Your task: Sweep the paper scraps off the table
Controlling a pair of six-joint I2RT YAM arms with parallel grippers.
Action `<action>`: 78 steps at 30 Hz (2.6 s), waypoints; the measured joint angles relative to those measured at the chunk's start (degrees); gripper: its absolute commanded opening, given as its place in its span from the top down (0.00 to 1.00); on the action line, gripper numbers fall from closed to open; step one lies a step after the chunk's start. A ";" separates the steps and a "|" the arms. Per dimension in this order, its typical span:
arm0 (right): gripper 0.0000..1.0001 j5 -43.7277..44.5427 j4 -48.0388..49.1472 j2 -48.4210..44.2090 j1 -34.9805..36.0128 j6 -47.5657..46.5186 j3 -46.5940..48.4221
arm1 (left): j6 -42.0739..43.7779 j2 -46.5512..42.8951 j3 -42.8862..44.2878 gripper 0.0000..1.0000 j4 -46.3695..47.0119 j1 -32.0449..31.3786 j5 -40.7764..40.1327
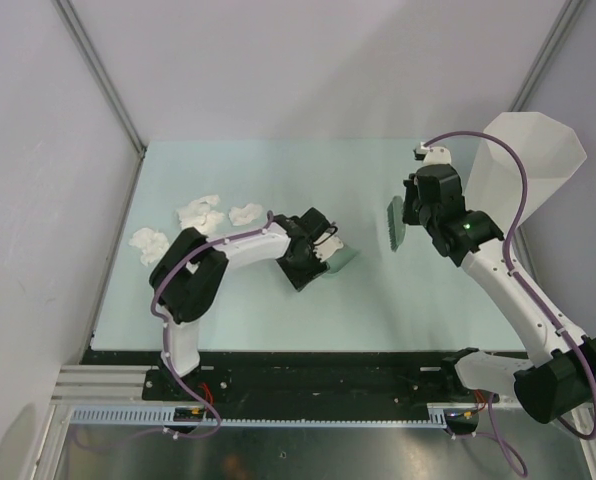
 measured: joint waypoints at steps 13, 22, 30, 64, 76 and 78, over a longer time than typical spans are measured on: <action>1.00 -4.72 4.04 0.00 1.09 -0.68 -0.11 | 1.27 -14.93 -5.88 1.00 1.14 5.62 2.23; 1.00 -14.49 34.47 8.52 5.95 13.53 -0.07 | 5.92 -53.44 -8.61 1.00 1.46 20.72 -12.74; 1.00 -21.35 59.06 45.51 19.61 37.33 16.09 | 10.62 -65.57 -3.30 1.00 1.55 29.53 -29.51; 1.00 2.03 33.70 60.00 28.92 48.13 30.88 | 12.24 -63.78 -5.70 1.00 -0.07 32.15 -31.45; 1.00 -3.74 37.57 40.09 22.47 40.63 11.85 | 12.24 -63.78 -5.70 1.00 -0.20 32.30 -30.14; 1.00 -7.26 42.07 39.21 23.34 39.41 11.96 | 12.24 -63.73 -5.70 1.00 -0.20 32.41 -30.03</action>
